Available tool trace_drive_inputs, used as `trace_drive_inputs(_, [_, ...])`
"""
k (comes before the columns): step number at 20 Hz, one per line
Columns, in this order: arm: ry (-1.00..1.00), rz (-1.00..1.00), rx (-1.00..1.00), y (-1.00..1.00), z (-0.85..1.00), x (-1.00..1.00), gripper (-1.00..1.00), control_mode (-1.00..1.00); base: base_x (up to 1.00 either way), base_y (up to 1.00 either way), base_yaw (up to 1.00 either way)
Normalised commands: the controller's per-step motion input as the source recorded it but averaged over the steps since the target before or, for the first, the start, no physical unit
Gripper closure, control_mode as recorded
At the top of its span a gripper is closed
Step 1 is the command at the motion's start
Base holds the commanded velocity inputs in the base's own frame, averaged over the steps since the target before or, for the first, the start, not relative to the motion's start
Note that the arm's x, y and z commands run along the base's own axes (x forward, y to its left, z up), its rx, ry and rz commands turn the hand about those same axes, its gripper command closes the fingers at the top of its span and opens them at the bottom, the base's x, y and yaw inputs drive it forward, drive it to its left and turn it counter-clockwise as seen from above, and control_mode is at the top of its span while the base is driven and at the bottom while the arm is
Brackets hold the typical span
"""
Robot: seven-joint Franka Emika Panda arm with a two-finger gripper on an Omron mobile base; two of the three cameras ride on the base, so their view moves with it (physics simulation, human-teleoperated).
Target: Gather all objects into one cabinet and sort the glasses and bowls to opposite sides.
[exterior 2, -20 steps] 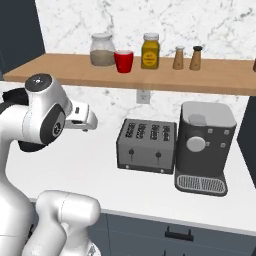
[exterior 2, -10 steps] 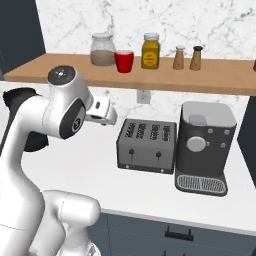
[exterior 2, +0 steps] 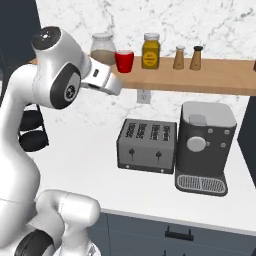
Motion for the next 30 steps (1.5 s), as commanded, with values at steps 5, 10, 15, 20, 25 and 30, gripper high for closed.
trace_drive_inputs(5, [-0.15,-0.15,0.0,-0.04,0.64,0.3,-1.0,-1.0,0.0,0.0,0.0])
trace_drive_inputs(10, [-0.01,-0.03,0.01,0.0,0.36,0.45,-1.0,-1.0,0.0,0.0,0.0])
trace_drive_inputs(15, [0.03,0.04,0.01,0.01,0.01,0.53,-1.0,-1.0,0.0,0.0,0.0])
trace_drive_inputs(20, [0.02,0.13,0.0,0.02,-0.2,0.15,-1.0,-1.0,0.0,0.0,0.0])
trace_drive_inputs(25, [0.0,0.07,0.0,0.03,-0.41,0.05,-1.0,-1.0,0.0,0.0,0.0])
trace_drive_inputs(30, [0.0,0.03,0.0,0.24,-0.36,0.45,-1.0,-1.0,0.0,0.0,0.0])
